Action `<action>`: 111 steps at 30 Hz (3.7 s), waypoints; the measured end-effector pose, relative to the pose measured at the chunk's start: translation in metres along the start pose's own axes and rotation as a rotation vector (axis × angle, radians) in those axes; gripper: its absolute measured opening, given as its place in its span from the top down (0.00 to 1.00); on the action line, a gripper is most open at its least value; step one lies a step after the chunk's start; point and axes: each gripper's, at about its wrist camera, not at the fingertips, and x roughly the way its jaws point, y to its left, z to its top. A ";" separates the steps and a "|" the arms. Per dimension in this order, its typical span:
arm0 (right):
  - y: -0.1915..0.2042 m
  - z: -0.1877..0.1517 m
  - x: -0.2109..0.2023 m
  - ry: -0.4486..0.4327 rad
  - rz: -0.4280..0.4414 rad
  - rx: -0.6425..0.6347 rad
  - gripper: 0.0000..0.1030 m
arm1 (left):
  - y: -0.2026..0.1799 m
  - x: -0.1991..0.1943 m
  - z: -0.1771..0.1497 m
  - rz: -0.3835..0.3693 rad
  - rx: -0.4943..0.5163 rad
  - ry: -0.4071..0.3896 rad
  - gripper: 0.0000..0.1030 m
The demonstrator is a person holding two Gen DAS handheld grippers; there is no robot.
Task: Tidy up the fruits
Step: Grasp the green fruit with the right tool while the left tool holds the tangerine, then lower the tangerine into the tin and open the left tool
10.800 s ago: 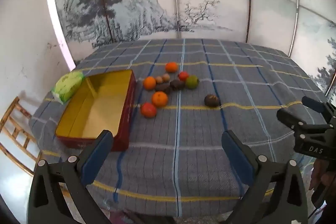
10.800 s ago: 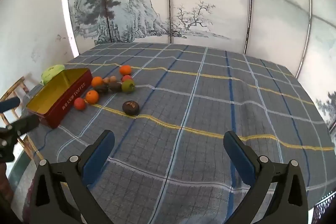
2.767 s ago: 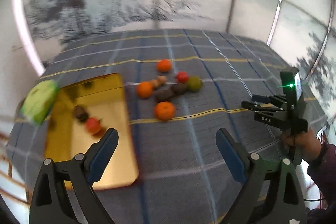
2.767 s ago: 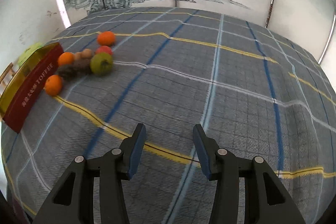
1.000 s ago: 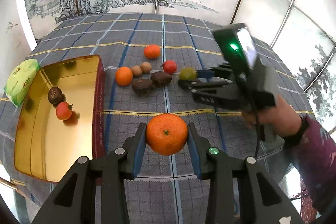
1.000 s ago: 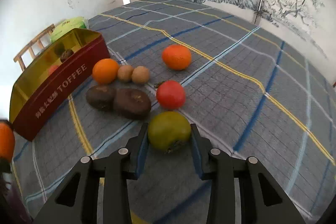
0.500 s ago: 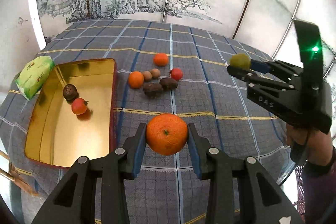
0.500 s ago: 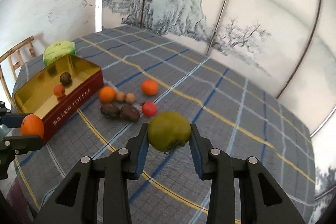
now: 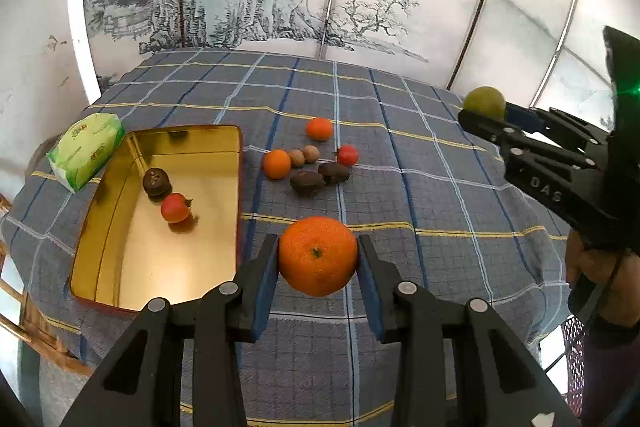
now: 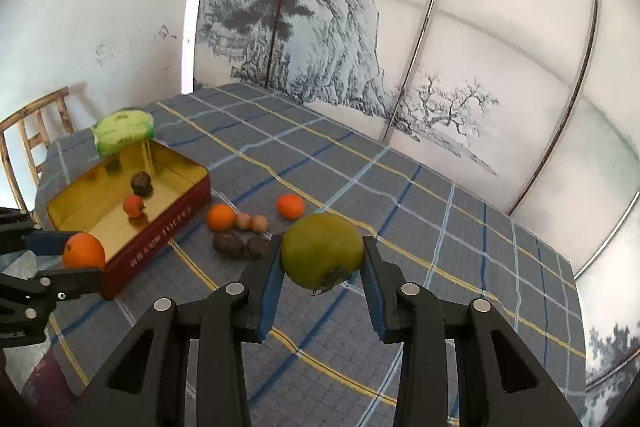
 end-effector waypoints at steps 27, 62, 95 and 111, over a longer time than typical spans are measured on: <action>0.036 0.010 0.001 0.010 -0.009 -0.077 0.63 | 0.056 0.007 -0.005 0.089 -0.069 -0.001 0.67; 0.048 0.001 0.021 0.059 0.001 -0.100 0.63 | 0.125 0.055 -0.016 0.255 -0.106 0.047 0.66; 0.089 0.009 0.043 0.122 0.178 -0.107 0.63 | 0.121 0.007 -0.003 0.394 -0.085 -0.084 0.49; 0.153 0.050 0.088 0.148 0.316 -0.146 0.63 | 0.131 -0.012 -0.007 0.515 -0.064 -0.089 0.39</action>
